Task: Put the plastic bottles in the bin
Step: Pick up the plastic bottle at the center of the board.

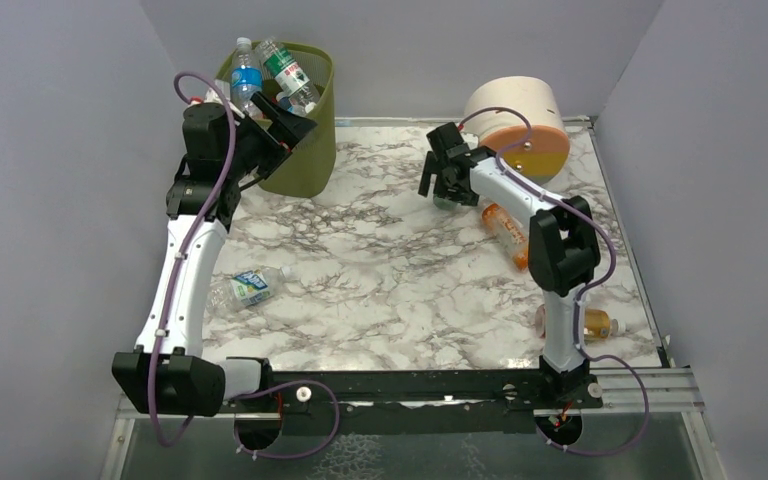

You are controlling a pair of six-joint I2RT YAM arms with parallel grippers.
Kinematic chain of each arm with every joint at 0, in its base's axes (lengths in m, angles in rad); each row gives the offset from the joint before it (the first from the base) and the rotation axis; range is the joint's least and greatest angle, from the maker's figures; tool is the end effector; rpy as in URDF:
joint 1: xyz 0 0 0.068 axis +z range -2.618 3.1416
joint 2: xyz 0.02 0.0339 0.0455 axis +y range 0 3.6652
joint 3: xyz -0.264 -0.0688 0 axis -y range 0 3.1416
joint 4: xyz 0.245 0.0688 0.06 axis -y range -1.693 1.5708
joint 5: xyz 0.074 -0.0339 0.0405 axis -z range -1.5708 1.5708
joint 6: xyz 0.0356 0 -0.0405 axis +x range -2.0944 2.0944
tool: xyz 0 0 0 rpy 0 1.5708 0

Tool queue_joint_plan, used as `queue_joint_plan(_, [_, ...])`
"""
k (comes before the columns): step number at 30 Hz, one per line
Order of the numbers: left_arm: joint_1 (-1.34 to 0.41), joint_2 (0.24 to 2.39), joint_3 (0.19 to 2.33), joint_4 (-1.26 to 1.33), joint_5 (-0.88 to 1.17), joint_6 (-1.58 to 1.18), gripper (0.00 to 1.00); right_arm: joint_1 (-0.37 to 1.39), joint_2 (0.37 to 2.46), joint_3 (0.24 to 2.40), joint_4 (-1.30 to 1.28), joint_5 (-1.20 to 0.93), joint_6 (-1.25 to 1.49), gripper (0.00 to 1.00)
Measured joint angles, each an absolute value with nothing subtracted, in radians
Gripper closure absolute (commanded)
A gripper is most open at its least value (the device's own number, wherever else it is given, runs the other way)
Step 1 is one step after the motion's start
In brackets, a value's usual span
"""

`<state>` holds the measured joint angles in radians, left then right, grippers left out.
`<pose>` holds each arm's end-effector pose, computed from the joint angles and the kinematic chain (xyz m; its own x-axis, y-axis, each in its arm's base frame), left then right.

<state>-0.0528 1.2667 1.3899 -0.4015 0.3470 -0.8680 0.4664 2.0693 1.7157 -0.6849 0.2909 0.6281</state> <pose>0.2790 -0.0269 0.4255 -0.4644 -0.6940 -0.5502 0.0338 0.6069 -0.7941 0.4081 0.1940 0.2237 -0.7995 0.2277 -0.5559 0.2089 0.9730 0.0983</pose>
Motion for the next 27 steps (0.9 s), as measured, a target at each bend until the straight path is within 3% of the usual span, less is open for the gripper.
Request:
queue_joint_plan(19, [-0.053, 1.192, 1.332, -0.474, 0.352, -0.853, 0.01, 0.456, 2.234, 1.806, -0.660, 0.400, 0.635, 0.07])
queue_joint_plan(27, [-0.053, 1.183, 1.332, -0.498, 0.352, -0.852, 0.01, 0.425, 2.256, 1.898, -0.656, 0.398, 0.613, 0.21])
